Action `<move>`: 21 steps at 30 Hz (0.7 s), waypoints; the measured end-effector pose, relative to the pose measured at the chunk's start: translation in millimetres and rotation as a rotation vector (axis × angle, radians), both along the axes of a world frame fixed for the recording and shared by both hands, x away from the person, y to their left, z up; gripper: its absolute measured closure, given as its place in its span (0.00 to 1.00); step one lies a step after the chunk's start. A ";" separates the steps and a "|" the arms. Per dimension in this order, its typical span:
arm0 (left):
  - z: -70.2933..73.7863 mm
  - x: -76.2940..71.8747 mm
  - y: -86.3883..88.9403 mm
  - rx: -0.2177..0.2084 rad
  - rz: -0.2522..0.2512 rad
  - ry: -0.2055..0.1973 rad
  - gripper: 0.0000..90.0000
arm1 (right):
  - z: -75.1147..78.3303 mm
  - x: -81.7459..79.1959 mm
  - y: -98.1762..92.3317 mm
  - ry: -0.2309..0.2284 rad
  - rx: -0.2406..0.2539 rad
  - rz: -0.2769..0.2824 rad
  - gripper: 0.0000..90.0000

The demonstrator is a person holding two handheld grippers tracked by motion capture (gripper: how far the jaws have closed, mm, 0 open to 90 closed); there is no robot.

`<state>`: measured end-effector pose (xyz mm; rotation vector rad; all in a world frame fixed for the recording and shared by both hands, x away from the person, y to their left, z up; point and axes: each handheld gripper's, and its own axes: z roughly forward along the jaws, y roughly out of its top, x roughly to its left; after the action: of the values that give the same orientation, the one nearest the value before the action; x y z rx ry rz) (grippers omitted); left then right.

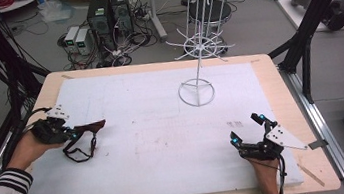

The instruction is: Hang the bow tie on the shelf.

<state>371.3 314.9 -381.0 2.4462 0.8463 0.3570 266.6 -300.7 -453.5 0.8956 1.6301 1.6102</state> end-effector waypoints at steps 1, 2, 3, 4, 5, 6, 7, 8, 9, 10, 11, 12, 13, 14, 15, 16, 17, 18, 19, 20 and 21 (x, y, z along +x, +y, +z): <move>1.9 -1.7 -0.6 -0.019 -0.003 -0.005 0.93 | 0.0 0.0 0.0 0.000 0.000 0.000 0.01; 6.0 -5.1 -2.0 -0.039 -0.009 -0.012 0.93 | 0.0 0.2 -0.3 -0.002 -0.001 0.000 0.01; 6.0 -5.1 -2.0 -0.039 -0.009 -0.012 0.93 | 0.0 0.2 -0.3 -0.002 -0.001 0.000 0.01; 8.4 -7.4 -3.4 -0.056 -0.009 -0.019 0.93 | 0.0 0.2 -0.2 -0.002 -0.001 -0.001 0.01; 12.2 -10.0 -5.0 -0.076 -0.017 -0.030 0.93 | 0.1 0.2 -0.3 -0.001 0.000 -0.001 0.01; 12.2 -10.0 -5.0 -0.076 -0.017 -0.030 0.93 | 0.1 0.2 -0.4 0.000 0.001 0.001 0.01; 13.7 -11.5 -6.4 -0.085 -0.012 -0.041 0.93 | 0.1 0.2 -0.4 0.000 0.001 0.001 0.01; 17.5 -13.9 -8.9 -0.113 -0.015 -0.050 0.93 | 0.1 0.1 -0.5 0.001 0.004 0.000 0.01; 17.5 -13.9 -8.9 -0.113 -0.015 -0.050 0.93 | 0.2 0.2 -0.5 0.001 0.003 0.001 0.01; 19.5 -15.7 -11.1 -0.125 -0.012 -0.062 0.93 | 0.2 0.2 -0.5 0.001 0.003 0.001 0.01; 20.9 -17.2 -13.3 -0.137 -0.020 -0.067 0.93 | 0.4 0.6 -0.5 0.012 0.011 0.002 0.01; 22.4 -19.0 -15.8 -0.144 -0.022 -0.072 0.93 | 0.7 1.1 -0.6 0.020 0.014 -0.001 0.01; 23.2 -20.4 -18.5 -0.150 -0.026 -0.081 0.93 | 0.7 1.1 -0.6 0.020 0.014 -0.001 0.01; 25.0 -23.2 -23.5 -0.157 -0.032 -0.087 0.93 | 1.3 3.2 -1.0 0.027 0.009 -0.002 0.01; 25.0 -23.2 -23.5 -0.157 -0.032 -0.087 0.93 | 1.3 3.2 -1.0 0.027 0.009 -0.002 0.01; 25.7 -23.9 -25.3 -0.157 -0.039 -0.093 0.93 | 1.6 3.3 -0.7 0.039 0.010 0.000 0.01; 26.3 -25.1 -28.1 -0.164 -0.044 -0.095 0.93 | 1.7 3.7 -0.8 0.037 0.007 0.001 0.01; 26.9 -26.5 -31.7 -0.172 -0.045 -0.100 0.93 | 1.8 4.1 -0.8 0.030 -0.003 -0.001 0.01; 27.5 -27.3 -34.6 -0.174 -0.052 -0.102 0.93 | 1.8 4.1 -0.8 0.030 -0.003 -0.001 0.01; 27.8 -27.8 -37.6 -0.183 -0.060 -0.103 0.93 | 2.1 3.8 -1.4 0.036 0.004 0.000 0.01; 28.1 -28.0 -40.4 -0.190 -0.069 -0.101 0.93 | 2.1 3.8 -1.4 0.036 0.004 0.000 0.01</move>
<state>343.3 274.6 -353.0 2.2560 0.7175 0.3545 270.4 -302.1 -451.4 0.9321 1.6519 1.6067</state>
